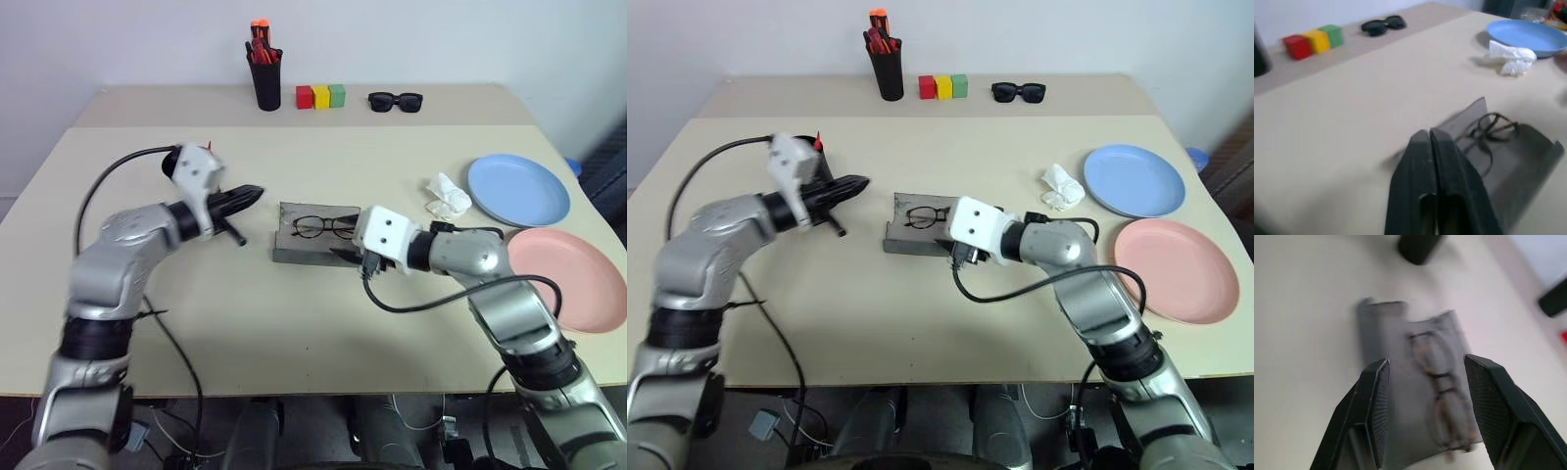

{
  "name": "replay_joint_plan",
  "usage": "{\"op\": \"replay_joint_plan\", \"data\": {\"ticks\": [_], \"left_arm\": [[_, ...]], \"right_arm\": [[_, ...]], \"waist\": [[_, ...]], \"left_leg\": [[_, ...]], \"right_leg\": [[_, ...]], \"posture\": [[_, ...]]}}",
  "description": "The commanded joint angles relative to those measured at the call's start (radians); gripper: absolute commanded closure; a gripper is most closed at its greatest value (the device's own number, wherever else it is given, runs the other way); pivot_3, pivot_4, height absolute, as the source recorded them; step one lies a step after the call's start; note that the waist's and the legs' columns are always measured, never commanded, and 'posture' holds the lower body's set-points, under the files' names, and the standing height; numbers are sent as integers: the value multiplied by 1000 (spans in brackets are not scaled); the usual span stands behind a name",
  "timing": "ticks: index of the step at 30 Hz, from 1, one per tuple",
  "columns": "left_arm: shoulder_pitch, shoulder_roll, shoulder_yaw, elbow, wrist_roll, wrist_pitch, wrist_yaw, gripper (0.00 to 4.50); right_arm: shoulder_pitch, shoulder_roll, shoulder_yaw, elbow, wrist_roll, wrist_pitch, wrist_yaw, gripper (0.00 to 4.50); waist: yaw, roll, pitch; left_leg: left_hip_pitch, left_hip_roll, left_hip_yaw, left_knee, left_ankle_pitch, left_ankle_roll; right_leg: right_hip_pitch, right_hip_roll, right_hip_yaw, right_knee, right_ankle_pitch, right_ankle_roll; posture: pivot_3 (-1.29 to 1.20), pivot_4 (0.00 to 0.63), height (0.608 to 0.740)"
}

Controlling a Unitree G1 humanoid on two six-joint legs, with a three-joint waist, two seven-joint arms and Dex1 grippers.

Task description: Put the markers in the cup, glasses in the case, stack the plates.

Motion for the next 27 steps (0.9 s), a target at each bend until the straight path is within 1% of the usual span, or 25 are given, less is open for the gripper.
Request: {"op": "replay_joint_plan", "data": {"ticks": [1,4,8,11,14,18,20,23,27], "left_arm": [[-144,-81,-67,192,64,-59,-25,4468],[-280,-145,-137,445,173,-151,-23,4468],[-459,-232,-131,763,235,-244,11,4468],[-553,-267,-146,945,287,-307,-8,4468],[-606,-286,-163,1071,340,-363,-40,4468],[-643,-298,-170,1179,398,-411,-97,4468],[-638,-294,-185,1198,423,-436,-171,4468],[-628,-285,-186,1202,448,-465,-242,4468],[-600,-256,-165,1143,432,-488,-378,4468]], "right_arm": [[34,-17,-42,-63,19,-1,-16,2057],[71,-15,-54,-106,31,23,-33,2057],[128,-18,-72,-176,60,66,-46,2057],[169,-31,-85,-209,76,83,-49,2057],[189,-39,-93,-220,80,88,-60,2057],[199,-41,-103,-226,95,91,-74,2057],[201,-39,-104,-227,103,89,-82,2057],[202,-38,-105,-227,110,87,-91,2057],[210,-50,-109,-210,116,77,-98,2057]], "waist": [[-1,0,0],[-6,0,0],[-5,-1,0],[-1,-1,0],[-1,-1,0],[-2,-1,0],[-2,-1,0],[0,-1,0],[0,-1,0]], "left_leg": [[0,0,0,0,0,0],[0,0,0,0,0,0],[0,0,0,-1,0,0],[-2,0,0,0,0,0],[-3,-1,0,0,0,0],[-2,-1,0,0,0,0],[-2,-1,0,0,0,0],[-3,-1,0,0,0,0],[-3,-1,0,0,0,0]], "right_leg": [[0,0,0,0,0,0],[-1,0,0,0,0,0],[-2,1,0,0,0,0],[-2,0,0,0,-1,1],[-2,0,0,-1,-1,2],[-2,0,0,0,-1,2],[-2,0,0,0,-1,2],[-2,0,0,0,-1,2],[-2,0,0,0,-1,2]], "posture": [[0,150,740],[0,150,740],[0,150,740],[0,150,740],[0,150,740],[0,150,740],[0,150,740],[0,150,740],[0,150,740]]}}
